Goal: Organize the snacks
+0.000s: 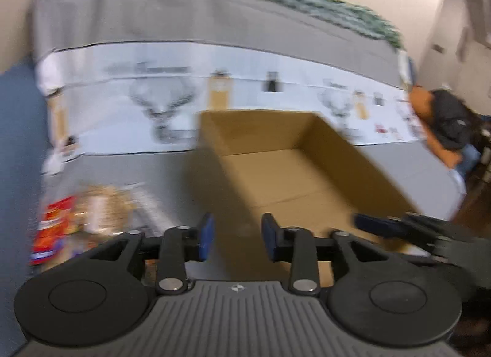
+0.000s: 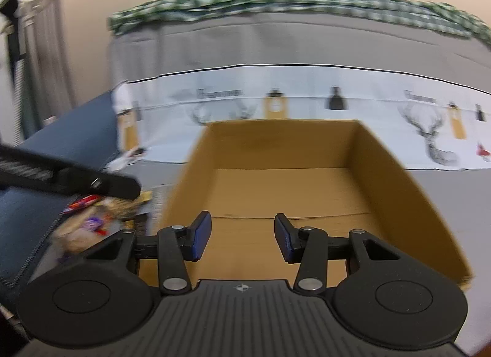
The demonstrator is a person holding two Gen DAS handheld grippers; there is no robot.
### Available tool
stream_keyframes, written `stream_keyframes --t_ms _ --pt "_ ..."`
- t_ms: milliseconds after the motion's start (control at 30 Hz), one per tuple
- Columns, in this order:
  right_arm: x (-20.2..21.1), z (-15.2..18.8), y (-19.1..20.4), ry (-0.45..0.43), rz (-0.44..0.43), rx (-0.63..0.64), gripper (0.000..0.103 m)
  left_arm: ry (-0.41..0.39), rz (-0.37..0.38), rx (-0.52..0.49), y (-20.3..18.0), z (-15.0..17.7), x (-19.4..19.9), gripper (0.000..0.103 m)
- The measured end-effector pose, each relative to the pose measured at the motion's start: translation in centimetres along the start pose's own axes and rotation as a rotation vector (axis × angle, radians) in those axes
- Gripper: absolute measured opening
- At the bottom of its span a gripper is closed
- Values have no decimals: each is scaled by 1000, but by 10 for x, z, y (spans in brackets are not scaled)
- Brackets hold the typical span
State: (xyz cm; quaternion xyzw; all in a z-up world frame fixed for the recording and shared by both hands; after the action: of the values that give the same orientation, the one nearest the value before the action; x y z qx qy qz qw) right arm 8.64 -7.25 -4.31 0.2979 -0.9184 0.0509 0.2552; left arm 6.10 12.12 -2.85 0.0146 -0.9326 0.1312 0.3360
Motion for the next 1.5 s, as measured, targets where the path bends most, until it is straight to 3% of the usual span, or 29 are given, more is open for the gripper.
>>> stream_keyframes --t_ms 133,233,333,467,567,600,700,833,1067,1200,1500 --pt "0 0 44 -6 -77 69 48 79 -129 121 68 14 -18 48" --pt "1 3 76 -13 -137 118 48 125 -184 153 96 17 -22 69" --pt "0 11 105 -25 -189 164 48 160 -191 161 108 24 -27 70" --pt "-4 24 135 -54 -234 240 48 219 -220 148 114 40 -34 71" --pt "-6 35 150 -66 -283 264 48 311 -276 176 129 60 -41 70" --pt "-12 44 155 -51 -281 293 48 339 -276 196 134 66 -43 69" --pt "-35 62 164 37 -265 338 48 341 -228 227 136 69 -41 55" --pt "-63 65 164 104 -226 321 49 348 -233 216 133 71 -40 53" --pt "-97 80 171 191 -223 318 74 353 -230 246 134 71 -42 56" --pt "-114 90 168 269 -242 259 82 356 -232 254 134 71 -42 57" --pt "-124 92 169 292 -273 237 98 371 -228 234 129 73 -45 62"
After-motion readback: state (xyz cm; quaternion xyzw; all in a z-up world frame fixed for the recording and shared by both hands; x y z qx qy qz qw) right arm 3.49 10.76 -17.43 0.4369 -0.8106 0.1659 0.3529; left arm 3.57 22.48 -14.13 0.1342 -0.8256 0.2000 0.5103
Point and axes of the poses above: each gripper's, at about its wrist camera, not at the fingertips, and x roughly against the way its jaws point, y to its left, z to its underside, the point moved 9 cm from there along -x, roughly the way its jaws point, and after that the axes turned 3 degrees about x, right-handed, at the moved point
